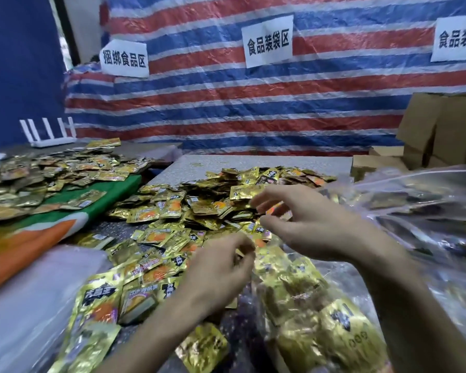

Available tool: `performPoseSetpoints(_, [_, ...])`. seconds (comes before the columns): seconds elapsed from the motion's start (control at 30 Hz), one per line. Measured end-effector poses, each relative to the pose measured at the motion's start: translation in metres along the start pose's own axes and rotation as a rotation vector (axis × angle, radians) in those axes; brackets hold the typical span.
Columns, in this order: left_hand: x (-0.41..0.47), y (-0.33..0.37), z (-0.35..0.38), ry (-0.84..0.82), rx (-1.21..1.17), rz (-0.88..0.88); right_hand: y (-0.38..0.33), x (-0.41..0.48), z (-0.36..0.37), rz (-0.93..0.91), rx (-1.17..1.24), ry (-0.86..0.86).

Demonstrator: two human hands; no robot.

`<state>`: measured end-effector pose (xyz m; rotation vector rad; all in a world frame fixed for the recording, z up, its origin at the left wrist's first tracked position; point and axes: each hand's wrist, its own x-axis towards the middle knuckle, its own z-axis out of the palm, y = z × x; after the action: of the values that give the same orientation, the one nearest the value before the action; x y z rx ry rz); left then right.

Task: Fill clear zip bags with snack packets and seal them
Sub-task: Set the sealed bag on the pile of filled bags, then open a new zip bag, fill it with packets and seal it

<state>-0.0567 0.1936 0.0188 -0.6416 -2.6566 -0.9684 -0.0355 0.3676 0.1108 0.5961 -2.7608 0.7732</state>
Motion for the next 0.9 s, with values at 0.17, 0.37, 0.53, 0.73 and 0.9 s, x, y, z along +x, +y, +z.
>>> performPoseSetpoints(0.17, [-0.031,-0.093,-0.057,0.124,0.41,-0.361,-0.003,0.006,0.018,-0.042,0.001,-0.052])
performPoseSetpoints(0.37, [-0.072,-0.18,-0.098,0.087,0.718,-0.874,-0.009,0.006,0.02,-0.072,0.018,-0.083])
performPoseSetpoints(0.53, [-0.087,-0.191,-0.103,0.236,0.644,-0.871,-0.013,0.001,0.015,-0.073,0.024,-0.083])
performPoseSetpoints(0.73, [-0.083,-0.182,-0.127,0.225,0.474,-0.893,-0.015,-0.002,0.009,-0.086,0.013,-0.073])
performPoseSetpoints(0.9, [-0.063,-0.158,-0.157,0.352,0.446,-0.844,-0.014,-0.003,0.005,-0.074,0.024,-0.036])
